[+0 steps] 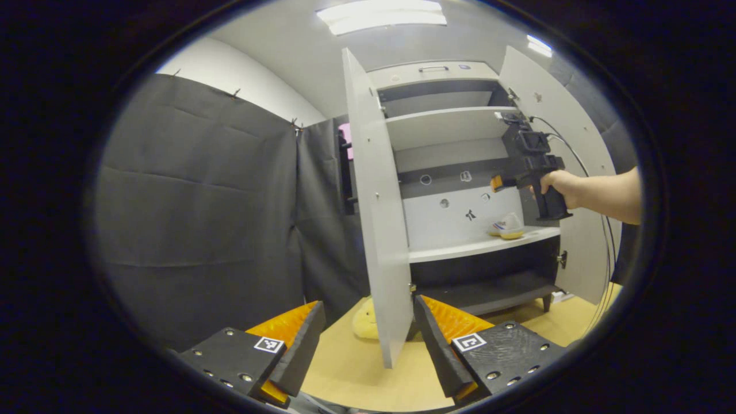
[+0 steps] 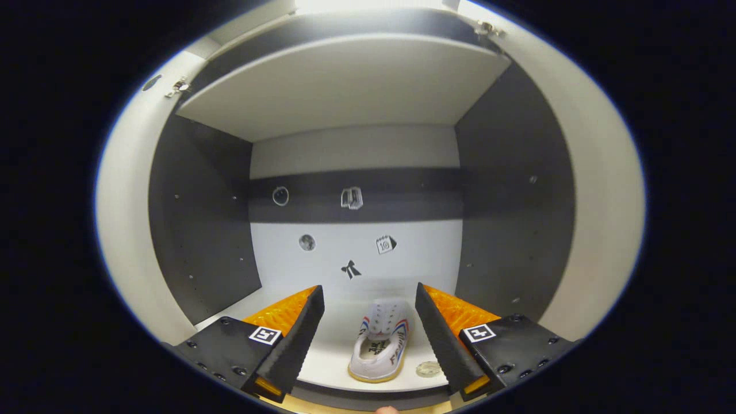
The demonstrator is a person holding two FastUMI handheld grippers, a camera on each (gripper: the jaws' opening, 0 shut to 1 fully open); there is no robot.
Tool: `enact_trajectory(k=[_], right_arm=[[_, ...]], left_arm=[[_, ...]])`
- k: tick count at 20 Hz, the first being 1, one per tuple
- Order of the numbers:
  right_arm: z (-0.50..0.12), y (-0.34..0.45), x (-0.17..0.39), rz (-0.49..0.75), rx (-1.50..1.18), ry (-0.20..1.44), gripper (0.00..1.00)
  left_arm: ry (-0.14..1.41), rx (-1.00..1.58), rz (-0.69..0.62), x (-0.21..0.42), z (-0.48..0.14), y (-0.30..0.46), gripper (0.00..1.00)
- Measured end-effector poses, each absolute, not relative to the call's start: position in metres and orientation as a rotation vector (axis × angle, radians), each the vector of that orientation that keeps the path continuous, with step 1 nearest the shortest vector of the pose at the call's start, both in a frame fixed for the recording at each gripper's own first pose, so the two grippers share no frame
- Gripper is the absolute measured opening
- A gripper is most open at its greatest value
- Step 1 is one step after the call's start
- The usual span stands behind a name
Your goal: Grab one shoe with the right hand and put it into the shoe cabinet, grab the other shoe with the left hand and put it into the shoe cabinet; then close the right door with the right hand and the left door with the left hand.
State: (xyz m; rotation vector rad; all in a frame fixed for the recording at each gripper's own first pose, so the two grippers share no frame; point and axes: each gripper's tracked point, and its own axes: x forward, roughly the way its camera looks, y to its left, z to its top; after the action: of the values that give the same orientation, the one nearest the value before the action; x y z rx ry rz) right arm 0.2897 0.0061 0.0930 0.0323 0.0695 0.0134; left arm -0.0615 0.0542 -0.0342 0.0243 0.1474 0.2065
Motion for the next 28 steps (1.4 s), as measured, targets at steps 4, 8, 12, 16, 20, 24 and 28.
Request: enact_trajectory(k=[4,8,12,16,20,24,28], right_arm=[[0.119,-0.001,0.231,0.011,0.012,-0.028,0.99],[0.115,-0.012,0.180,0.008,-0.021,-0.051,0.96],[0.103,-0.025,0.134,-0.008,-0.021,-0.051,1.00],[0.072,-0.031,0.094,-0.012,-0.053,0.003,1.00],[0.036,-0.036,0.060,-0.017,-0.089,0.082,1.00],[0.004,-0.040,0.031,-0.031,-0.046,0.158,0.99],[-0.015,-0.048,0.014,-0.042,-0.052,0.209,0.99]], left_arm=[[0.158,-0.003,0.087,-0.045,-0.041,0.018,0.91],[0.183,-0.021,-0.016,-0.030,-0.052,-0.015,0.91],[0.235,-0.041,-0.090,-0.018,-0.079,-0.041,0.89],[0.336,-0.066,-0.134,-0.005,-0.125,-0.054,0.90],[0.463,-0.116,-0.161,-0.002,-0.180,-0.060,0.91],[0.594,-0.115,-0.201,-0.005,-0.231,-0.067,0.90],[0.733,-0.132,-0.242,-0.012,-0.275,-0.077,0.90]])
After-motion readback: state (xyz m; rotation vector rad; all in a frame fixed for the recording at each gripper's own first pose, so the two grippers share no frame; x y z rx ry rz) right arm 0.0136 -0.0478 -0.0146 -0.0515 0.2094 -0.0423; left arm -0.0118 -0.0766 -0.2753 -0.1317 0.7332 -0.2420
